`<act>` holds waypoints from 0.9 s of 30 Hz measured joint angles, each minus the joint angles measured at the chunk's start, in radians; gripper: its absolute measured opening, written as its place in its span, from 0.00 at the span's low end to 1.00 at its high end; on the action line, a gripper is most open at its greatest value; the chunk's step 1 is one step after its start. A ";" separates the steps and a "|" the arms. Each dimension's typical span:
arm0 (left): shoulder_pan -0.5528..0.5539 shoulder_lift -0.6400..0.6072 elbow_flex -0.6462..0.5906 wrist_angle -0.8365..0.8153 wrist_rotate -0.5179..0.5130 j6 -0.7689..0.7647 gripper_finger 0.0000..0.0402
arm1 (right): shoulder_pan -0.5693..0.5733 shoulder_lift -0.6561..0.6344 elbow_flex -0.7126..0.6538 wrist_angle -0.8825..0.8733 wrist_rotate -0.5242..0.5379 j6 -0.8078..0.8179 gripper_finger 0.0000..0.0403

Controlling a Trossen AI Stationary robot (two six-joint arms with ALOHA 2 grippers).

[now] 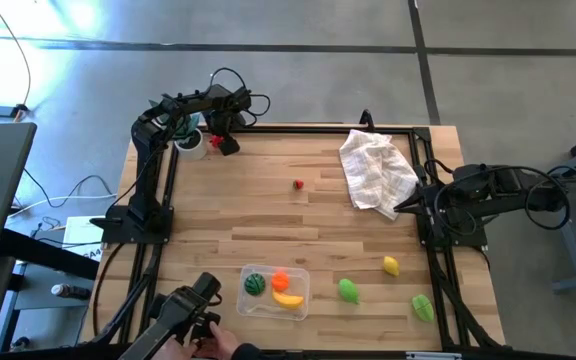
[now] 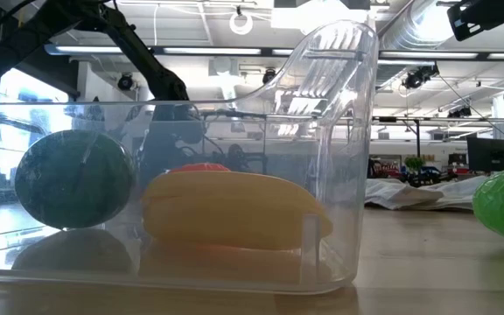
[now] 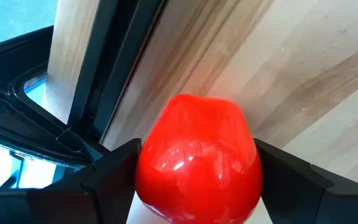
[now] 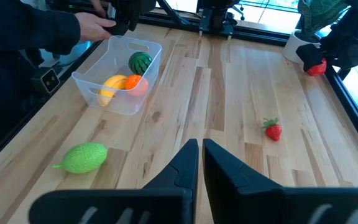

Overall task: Pick and placing Produce into tupperware
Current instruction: Put the apple into the bin

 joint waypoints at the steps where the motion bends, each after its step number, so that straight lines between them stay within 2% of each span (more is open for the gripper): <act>1: 0.000 0.000 0.000 0.000 0.000 -0.001 0.68 | 0.000 0.000 0.000 0.000 0.000 0.000 0.04; 5: 0.000 0.000 0.000 -0.001 0.000 -0.024 0.63 | 0.000 0.000 0.000 0.000 0.000 0.000 0.04; 13: 0.000 0.000 0.000 -0.009 -0.011 -0.016 0.68 | 0.000 0.000 0.000 0.000 0.000 0.000 0.04; 19: 0.000 0.000 0.000 -0.009 -0.011 -0.034 0.63 | 0.000 0.000 0.000 0.000 0.000 0.000 0.04; 27: 0.000 0.000 0.001 -0.019 -0.017 -0.027 0.66 | 0.000 0.000 0.000 0.000 0.000 0.000 0.04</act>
